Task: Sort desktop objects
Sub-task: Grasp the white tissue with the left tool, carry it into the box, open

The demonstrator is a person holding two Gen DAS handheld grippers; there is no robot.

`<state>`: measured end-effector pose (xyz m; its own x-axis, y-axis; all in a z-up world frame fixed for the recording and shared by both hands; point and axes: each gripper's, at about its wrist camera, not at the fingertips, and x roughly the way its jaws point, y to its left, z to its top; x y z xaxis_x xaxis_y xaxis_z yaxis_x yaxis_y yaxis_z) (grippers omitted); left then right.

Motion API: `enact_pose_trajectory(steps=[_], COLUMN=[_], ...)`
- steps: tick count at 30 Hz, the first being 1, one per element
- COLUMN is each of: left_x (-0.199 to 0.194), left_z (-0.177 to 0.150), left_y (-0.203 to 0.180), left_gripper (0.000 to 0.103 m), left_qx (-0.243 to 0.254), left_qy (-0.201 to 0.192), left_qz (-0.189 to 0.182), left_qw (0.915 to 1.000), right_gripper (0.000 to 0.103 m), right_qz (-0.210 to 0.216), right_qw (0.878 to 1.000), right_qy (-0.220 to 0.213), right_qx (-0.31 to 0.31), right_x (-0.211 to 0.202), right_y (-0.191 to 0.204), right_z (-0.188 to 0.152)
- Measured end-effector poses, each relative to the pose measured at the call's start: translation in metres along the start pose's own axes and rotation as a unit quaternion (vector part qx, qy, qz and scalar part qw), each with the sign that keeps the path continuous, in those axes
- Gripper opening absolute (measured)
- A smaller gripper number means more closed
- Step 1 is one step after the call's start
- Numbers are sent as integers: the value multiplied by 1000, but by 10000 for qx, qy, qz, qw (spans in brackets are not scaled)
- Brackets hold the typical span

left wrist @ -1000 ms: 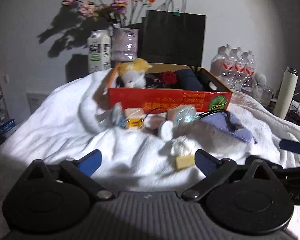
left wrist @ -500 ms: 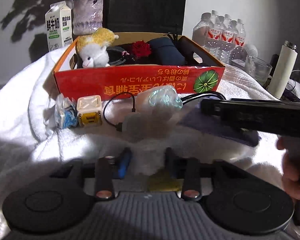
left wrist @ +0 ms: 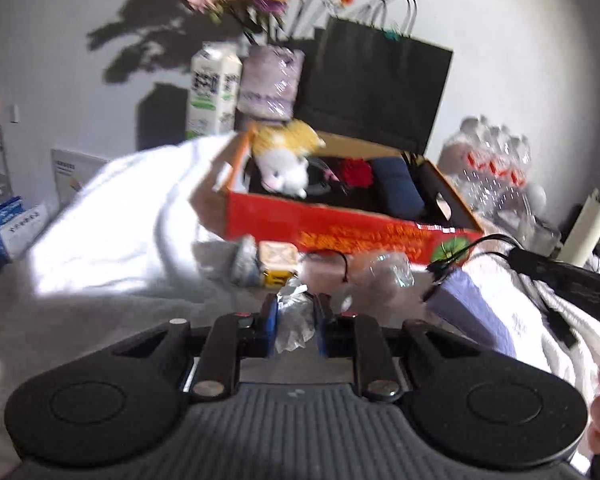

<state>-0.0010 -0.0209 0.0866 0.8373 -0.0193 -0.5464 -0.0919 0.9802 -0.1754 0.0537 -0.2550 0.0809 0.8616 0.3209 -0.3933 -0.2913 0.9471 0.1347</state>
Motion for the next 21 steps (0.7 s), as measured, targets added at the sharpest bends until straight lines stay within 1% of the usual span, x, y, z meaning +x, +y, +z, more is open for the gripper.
enact_pose_trajectory(steps=[2,7,10,13,15,17,19,21], left_x=[-15,-47,-55,-54,-50,-38,-15,16], left_z=[2,7,11,23,39,61,86,110], left_y=[0,-5,-6,-5,-5,-5,-8,-11], left_gripper=[19,19,19,19,19,19,19,19], left_qx=[21,279,318,396,475,568,624,717], left_qy=[-141,-469,-548,-518,-487,-434,-330,-167], left_qz=[-33,-71,-160,-320,-526,-767,-747,-707], left_qw=[9999,9985,9979,9974,9963,9945,9947,9948], right_gripper=[1,1,1,1,1,1,1,1], right_qz=[166,410,464,464,464,492,512,599], right_qw=[9996,9976,9965,9952,9939,9918,9905,9903], right_qy=[-231,-530,-646,-772,-871,-972,-1033,-1017], right_qx=[-45,-194,-259,-370,-483,-665,-743,-730], right_x=[-24,-67,-85,-98,-103,-102,-94,-76], right_y=[6,20,26,31,33,35,35,32], right_z=[4,12,16,25,35,51,72,96])
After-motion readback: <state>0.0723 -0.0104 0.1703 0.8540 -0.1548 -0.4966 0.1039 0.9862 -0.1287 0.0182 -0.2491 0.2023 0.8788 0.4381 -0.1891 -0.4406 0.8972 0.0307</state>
